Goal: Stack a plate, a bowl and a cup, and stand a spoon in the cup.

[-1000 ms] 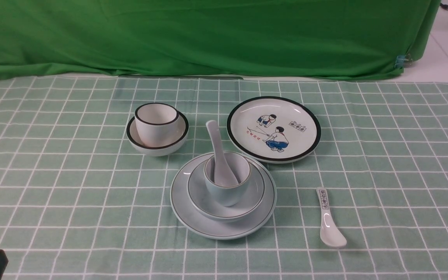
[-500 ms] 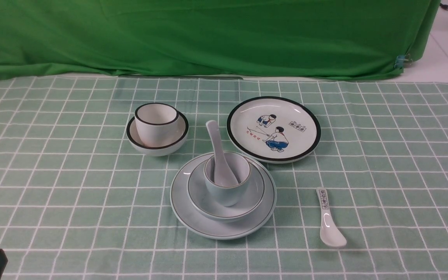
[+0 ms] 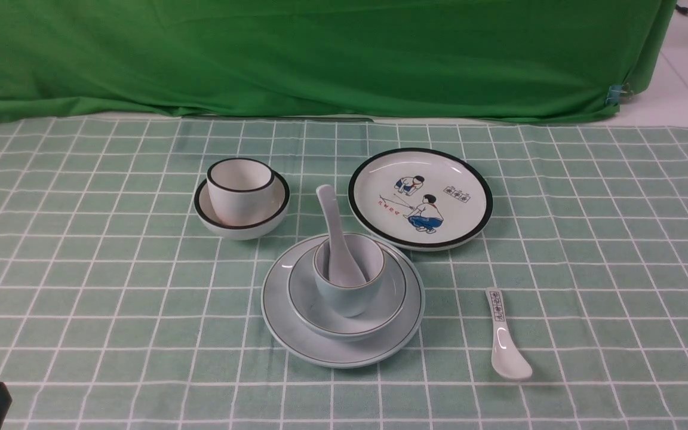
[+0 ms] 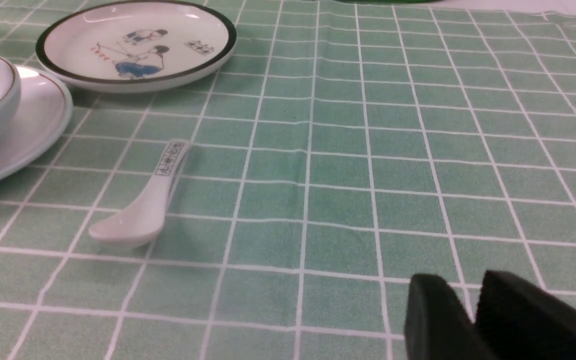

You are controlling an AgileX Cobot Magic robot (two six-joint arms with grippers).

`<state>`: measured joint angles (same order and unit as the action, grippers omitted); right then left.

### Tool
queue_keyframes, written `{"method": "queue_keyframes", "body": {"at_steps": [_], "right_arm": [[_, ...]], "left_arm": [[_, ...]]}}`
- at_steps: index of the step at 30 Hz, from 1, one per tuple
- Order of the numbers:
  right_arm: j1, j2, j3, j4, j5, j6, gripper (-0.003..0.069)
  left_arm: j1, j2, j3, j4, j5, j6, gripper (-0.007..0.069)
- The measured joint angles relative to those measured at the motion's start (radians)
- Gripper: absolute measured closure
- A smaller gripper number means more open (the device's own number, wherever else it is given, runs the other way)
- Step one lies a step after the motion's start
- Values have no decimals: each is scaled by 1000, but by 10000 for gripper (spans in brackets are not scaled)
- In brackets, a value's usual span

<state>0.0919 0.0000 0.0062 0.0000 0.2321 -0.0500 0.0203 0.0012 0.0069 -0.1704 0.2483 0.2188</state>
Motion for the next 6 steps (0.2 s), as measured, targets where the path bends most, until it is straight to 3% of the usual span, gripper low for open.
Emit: {"method": "queue_keyframes", "body": {"at_steps": [6], "right_arm": [[0, 0, 0, 0, 0, 0, 454]], "left_arm": [[0, 0, 0, 0, 0, 0, 608]]}}
